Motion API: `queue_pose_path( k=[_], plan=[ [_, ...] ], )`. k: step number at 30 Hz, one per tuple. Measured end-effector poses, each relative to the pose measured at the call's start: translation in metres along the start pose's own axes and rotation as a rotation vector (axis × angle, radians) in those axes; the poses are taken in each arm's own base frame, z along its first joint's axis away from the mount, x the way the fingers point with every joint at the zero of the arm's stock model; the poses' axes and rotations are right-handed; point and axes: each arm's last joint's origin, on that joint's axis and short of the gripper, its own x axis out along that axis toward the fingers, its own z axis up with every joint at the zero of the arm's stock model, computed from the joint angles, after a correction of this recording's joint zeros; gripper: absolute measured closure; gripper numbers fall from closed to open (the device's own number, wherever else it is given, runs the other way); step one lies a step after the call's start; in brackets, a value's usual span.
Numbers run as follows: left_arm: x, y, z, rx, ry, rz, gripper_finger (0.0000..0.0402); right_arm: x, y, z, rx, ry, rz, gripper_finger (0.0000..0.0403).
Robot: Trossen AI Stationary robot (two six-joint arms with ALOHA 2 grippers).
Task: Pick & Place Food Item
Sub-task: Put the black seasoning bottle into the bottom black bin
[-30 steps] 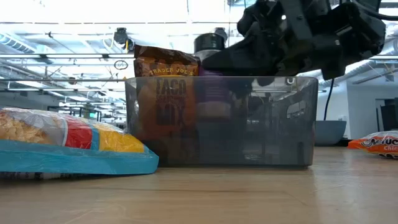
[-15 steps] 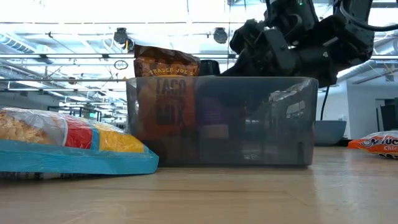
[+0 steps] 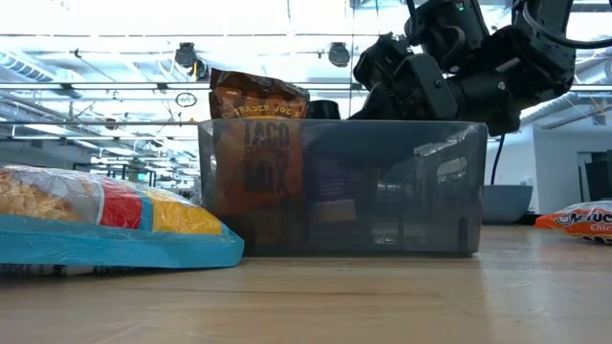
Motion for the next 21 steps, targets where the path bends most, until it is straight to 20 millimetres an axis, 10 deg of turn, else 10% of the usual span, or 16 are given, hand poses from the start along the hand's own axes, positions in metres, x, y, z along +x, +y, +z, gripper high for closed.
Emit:
queue_pose_path(
  k=[21],
  plan=[
    [0.0001,-0.0001,-0.0002,0.001,0.001,-0.001,0.0135,0.0,0.0001,0.0001,0.001,-0.001,0.0,0.0154]
  ],
)
